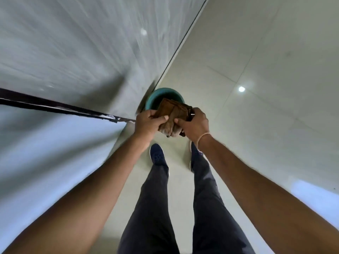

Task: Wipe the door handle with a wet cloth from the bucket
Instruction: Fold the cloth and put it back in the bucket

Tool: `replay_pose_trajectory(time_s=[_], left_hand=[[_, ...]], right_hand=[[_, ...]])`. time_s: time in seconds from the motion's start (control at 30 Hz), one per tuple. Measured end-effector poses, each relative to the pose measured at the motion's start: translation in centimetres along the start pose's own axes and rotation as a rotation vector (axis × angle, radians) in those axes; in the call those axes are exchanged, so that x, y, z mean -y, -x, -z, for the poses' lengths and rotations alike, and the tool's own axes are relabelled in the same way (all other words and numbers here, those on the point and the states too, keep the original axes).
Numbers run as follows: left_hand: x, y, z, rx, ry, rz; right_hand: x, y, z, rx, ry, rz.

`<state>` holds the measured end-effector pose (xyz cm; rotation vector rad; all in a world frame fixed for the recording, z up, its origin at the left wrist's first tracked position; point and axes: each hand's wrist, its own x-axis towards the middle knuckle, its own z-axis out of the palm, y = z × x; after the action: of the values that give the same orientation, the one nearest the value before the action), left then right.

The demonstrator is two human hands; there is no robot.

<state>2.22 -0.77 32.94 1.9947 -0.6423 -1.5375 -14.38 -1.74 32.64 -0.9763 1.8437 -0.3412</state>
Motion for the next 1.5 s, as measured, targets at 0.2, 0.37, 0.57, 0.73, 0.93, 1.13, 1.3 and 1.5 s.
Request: replay_pose_trajectory(time_s=[0.2, 0.37, 0.57, 0.73, 0.93, 1.13, 1.3, 1.5], left_hand=[[9.2, -10.8, -3.7, -0.103, -0.120, 0.034], [16.3, -18.8, -5.8, -0.129, -0.447, -0.043], [23.7, -26.6, -6.7, -0.218, -0.694, -0.228], [27.4, -30.3, -6.9, -0.220, -0.778, -0.395], [28.6, -31.6, -6.7, -0.273, -0.788, -0.439], [28.9, -31.3, -6.4, -0.257, -0.771, -0.462], [28.9, -30.9, -6.2, -0.225, -0.727, -0.448], [28.6, -30.1, -5.8, -0.199, -0.712, -0.439]], right_hand=[[-5.1, -14.3, -4.2, 0.064, 0.240, 0.101], [-9.4, -24.7, -11.2, 0.150, 0.500, 0.264], [-13.8, -34.4, -20.1, 0.245, 0.744, 0.405], [-17.6, -39.6, -25.9, 0.397, 0.894, 0.497], [-20.0, -44.0, -30.2, 0.446, 1.107, 0.465], [-19.0, -43.2, -29.9, 0.286, 1.185, 0.552], [-19.7, -42.8, -30.6, 0.549, 1.302, 0.438], [-19.1, -41.3, -29.6, 0.608, 1.367, 0.437]])
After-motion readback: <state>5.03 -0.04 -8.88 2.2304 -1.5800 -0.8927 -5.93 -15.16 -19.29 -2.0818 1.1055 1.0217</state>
